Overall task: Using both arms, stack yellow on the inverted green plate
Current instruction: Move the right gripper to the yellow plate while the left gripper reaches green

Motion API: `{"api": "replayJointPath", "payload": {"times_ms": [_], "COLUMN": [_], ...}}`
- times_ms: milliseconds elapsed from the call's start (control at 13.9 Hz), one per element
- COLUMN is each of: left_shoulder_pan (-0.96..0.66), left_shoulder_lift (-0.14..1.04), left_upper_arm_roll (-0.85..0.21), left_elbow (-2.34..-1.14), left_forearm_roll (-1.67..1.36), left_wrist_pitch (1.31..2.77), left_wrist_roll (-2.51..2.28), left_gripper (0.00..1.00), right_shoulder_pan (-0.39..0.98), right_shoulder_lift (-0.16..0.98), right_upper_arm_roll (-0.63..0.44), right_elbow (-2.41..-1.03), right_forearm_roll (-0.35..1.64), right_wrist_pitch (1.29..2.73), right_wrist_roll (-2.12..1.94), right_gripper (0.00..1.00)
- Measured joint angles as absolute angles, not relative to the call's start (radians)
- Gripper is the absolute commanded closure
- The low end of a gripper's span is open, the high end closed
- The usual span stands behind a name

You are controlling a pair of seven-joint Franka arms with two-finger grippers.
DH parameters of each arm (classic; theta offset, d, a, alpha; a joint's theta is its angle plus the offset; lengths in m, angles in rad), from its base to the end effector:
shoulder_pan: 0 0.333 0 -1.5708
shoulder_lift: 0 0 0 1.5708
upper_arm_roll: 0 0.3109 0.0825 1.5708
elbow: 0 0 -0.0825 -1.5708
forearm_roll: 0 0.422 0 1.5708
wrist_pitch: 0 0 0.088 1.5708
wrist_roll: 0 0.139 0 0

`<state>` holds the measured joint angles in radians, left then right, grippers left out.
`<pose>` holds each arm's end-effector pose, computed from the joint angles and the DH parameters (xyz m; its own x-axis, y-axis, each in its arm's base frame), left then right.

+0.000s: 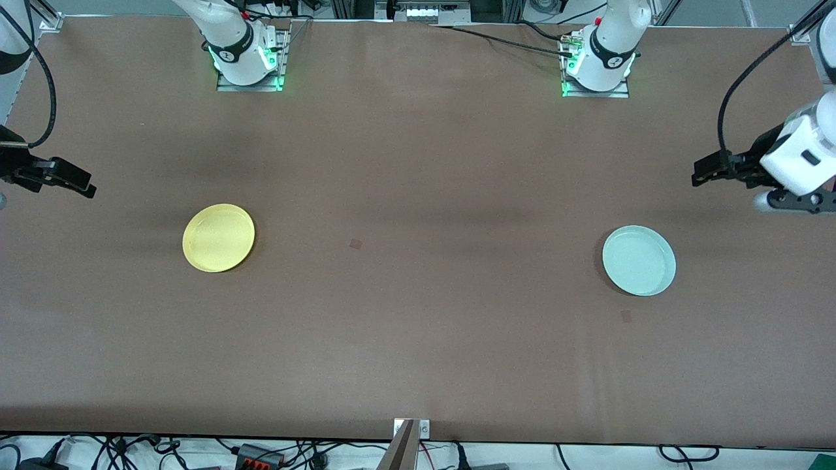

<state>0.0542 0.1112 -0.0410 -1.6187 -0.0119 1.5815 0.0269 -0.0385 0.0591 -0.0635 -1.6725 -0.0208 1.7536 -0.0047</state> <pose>0.6127 0.0073 0.4970 0.9890 -0.0141 -0.1473 -0.0113 -0.9997 0.0203 0.6181 -0.0650 0.5154 0.9954 -0.0932 0.0219 -0.0937 -0.9953 0.0244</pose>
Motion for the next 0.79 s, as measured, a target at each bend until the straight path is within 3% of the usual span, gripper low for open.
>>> {"api": "replayJointPath", "payload": {"times_ms": [359,789], "left_shoulder_pan": [0.115,0.223], "left_shoulder_lift": [0.257,0.520], "left_upper_arm_roll": [-0.039,-0.041], "left_elbow": [-1.617,-1.623], "left_forearm_roll": [-0.012,-0.014], "left_wrist_pitch": [1.603,1.880], "left_wrist_roll": [0.047,0.212], "left_gripper": [0.00,0.00], "right_shoulder_pan": [-0.039,-0.035], "right_shoulder_lift": [0.060,0.141], "right_upper_arm_roll": [-0.064,-0.053], "right_elbow": [-1.675,-1.698], "right_forearm_roll": [0.003,0.041], "right_wrist_pitch": [1.707,1.674], "right_wrist_roll": [-0.006,-0.029], "right_gripper": [0.00,0.00]}}
